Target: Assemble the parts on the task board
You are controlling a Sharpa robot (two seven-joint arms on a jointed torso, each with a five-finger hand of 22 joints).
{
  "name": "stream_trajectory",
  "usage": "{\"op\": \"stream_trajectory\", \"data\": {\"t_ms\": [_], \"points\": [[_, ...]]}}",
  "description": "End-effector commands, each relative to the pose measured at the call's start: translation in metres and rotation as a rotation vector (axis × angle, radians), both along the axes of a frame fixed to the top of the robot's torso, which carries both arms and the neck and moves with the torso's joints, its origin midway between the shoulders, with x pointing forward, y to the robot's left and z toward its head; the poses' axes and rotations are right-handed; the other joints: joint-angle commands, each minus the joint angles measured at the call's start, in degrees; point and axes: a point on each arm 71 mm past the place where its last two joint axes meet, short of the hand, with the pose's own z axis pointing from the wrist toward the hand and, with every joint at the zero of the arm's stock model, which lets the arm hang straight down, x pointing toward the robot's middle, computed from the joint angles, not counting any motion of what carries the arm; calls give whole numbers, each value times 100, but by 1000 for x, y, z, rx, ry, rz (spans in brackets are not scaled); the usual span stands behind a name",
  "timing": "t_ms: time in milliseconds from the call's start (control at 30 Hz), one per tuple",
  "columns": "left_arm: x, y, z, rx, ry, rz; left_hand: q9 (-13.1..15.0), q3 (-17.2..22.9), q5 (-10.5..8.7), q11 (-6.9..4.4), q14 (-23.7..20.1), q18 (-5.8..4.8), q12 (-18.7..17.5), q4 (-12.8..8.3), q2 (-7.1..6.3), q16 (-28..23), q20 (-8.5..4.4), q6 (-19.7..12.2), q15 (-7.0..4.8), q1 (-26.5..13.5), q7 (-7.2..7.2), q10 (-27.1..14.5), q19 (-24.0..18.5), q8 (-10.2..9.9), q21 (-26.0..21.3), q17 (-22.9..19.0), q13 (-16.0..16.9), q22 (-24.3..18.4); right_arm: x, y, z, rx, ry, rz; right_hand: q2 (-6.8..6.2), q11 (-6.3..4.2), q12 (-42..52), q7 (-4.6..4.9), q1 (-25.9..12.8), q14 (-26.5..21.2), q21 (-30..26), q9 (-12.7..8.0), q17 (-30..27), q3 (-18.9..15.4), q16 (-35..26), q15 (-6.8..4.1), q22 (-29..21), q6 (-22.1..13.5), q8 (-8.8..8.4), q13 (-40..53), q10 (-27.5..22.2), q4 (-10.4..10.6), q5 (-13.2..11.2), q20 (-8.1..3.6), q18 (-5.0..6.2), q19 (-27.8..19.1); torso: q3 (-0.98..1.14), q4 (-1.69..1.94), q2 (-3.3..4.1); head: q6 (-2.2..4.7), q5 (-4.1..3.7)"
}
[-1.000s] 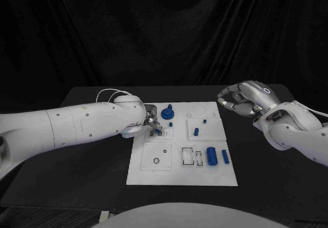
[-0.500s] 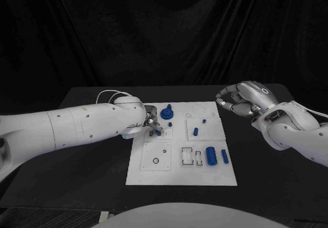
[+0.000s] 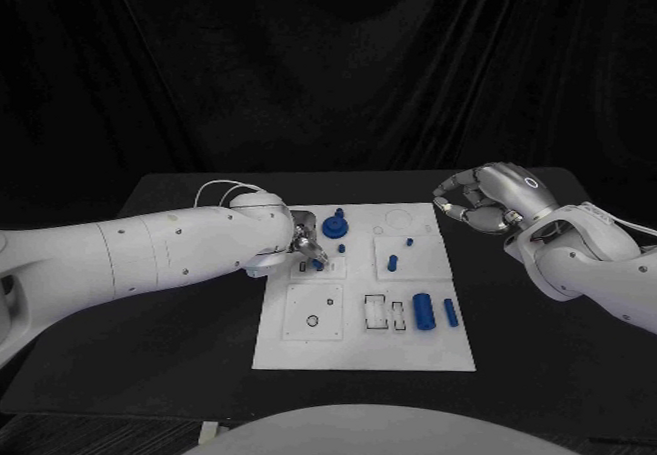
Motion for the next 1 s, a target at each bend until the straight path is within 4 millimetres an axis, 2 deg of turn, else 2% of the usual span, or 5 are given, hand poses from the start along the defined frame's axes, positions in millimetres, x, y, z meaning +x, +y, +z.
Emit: {"op": "stream_trajectory", "data": {"t_ms": [33, 267, 600, 1000], "points": [[-4, -3, -5, -5, 25, -19, 8, 20, 18, -52, 595, -21, -24, 15, 69, 15, -26, 3, -44, 18, -13, 594, 301, -37, -14, 1510, 1510, 1260, 0, 0, -1, 2, -2, -5, -8, 43, 20, 17, 67, 444, -39, 4, 755, 26, -24, 44, 1268, 32, -29, 1509, 610, 2, 30, 40, 43, 297, 0, 1, 2, 0, -1], [-6, -2, -7, 3, 38, -24, 10, 23, 18, -52, 595, -20, -24, 14, 71, 15, -26, 3, -44, 19, -14, 594, 298, -37, -17, 1510, 1510, 1258, 0, 0, -2, 2, 1, -6, -9, 41, 20, 19, 70, 442, -37, 3, 749, 29, -27, 44, 1269, 23, -34, 1509, 610, -1, 34, 41, 43, 297, -1, 0, 0, 0, -19], [-7, 1, -8, 3, 41, -23, 16, 41, 25, -53, 595, -19, -24, -2, 75, 15, -26, -4, -44, 38, -16, 594, 295, -41, -21, 1510, 1510, 1255, 0, 0, -2, 1, 4, -8, -7, 35, 20, 23, 77, 441, -42, -2, 741, 38, -31, 41, 1267, -4, -50, 1509, 610, -4, 41, 40, 45, 295, -2, 0, 1, 0, 24], [-7, 2, -8, -2, 37, -19, 25, 48, -1, -48, 595, -18, -24, -17, 62, 15, -25, -22, -42, 48, -8, 594, 292, -51, -24, 1510, 1510, 1254, 0, 1, -3, 1, 7, -6, -6, 35, 20, 24, 78, 440, -45, -5, 736, 41, -34, 39, 1266, -16, -57, 1509, 610, -4, 42, 39, 45, 294, -1, 7, 3, 0, 18]]}}
